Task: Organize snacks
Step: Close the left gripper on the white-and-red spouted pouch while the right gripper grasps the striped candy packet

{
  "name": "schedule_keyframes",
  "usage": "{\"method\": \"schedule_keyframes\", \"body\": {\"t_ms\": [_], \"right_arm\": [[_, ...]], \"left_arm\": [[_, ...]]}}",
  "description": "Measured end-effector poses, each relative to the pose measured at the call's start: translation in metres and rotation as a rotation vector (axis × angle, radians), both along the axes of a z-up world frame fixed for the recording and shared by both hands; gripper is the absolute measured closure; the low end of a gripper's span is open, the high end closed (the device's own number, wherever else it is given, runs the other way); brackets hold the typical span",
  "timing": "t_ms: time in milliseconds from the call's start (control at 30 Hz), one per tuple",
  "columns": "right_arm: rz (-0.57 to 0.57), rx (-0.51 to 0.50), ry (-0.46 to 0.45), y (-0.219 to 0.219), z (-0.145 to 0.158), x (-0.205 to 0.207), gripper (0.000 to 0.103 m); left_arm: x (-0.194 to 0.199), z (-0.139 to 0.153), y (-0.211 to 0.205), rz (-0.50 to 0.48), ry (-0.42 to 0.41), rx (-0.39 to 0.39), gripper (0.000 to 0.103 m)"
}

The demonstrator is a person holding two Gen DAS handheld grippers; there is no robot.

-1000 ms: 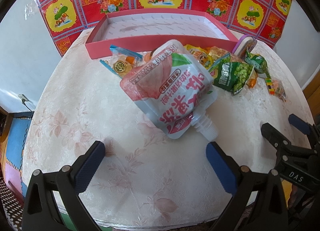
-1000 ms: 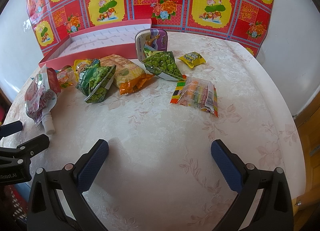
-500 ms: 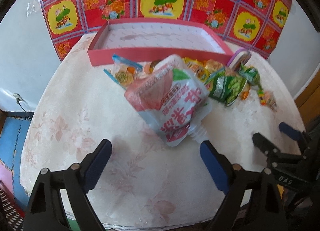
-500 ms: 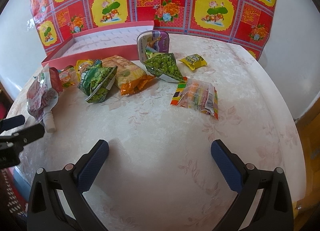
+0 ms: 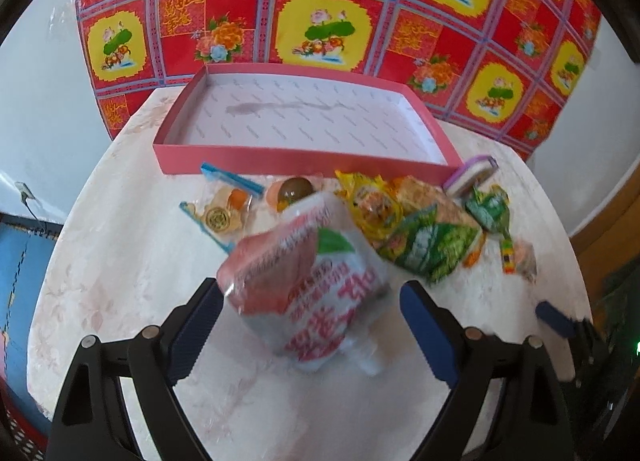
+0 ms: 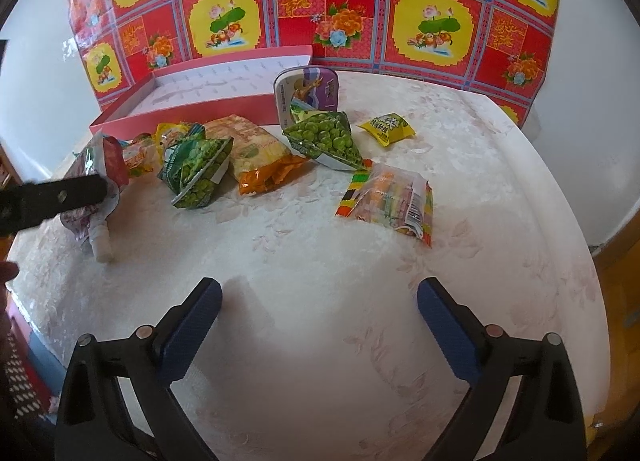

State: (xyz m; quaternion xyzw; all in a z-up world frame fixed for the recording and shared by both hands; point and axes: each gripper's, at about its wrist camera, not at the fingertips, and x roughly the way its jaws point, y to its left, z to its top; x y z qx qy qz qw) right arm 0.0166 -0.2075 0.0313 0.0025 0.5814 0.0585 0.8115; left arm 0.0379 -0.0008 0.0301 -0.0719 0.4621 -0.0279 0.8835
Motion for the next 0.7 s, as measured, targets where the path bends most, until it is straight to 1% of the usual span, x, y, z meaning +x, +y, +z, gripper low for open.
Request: {"method": "schedule_keyframes", "body": {"t_ms": [300,500,533,567,700], "right_arm": [[-0.004,0.028,-0.028,-0.009,0.000,0.006,0.004],[-0.067,0.088,-0.028,-0.028,-0.005,0.019,0.004],[-0.076,0.090,-0.027,-0.030,-0.005,0.020,0.004],[-0.087,0.094,-0.027,-0.033,-0.006,0.023,0.004],[-0.085,0.090,-0.033,-0.036,-0.007,0.032,0.007]], "left_arm": [[0.011,-0.008,0.002,0.034,0.017,-0.028,0.014],[0.014,-0.010,0.000,0.037,0.000,-0.017,0.016],[0.014,-0.011,0.000,0.037,0.000,-0.018,0.016],[0.015,-0.011,0.000,0.038,0.005,-0.017,0.019],[0.017,-0.012,0.001,0.036,-0.003,-0.019,0.021]]}}
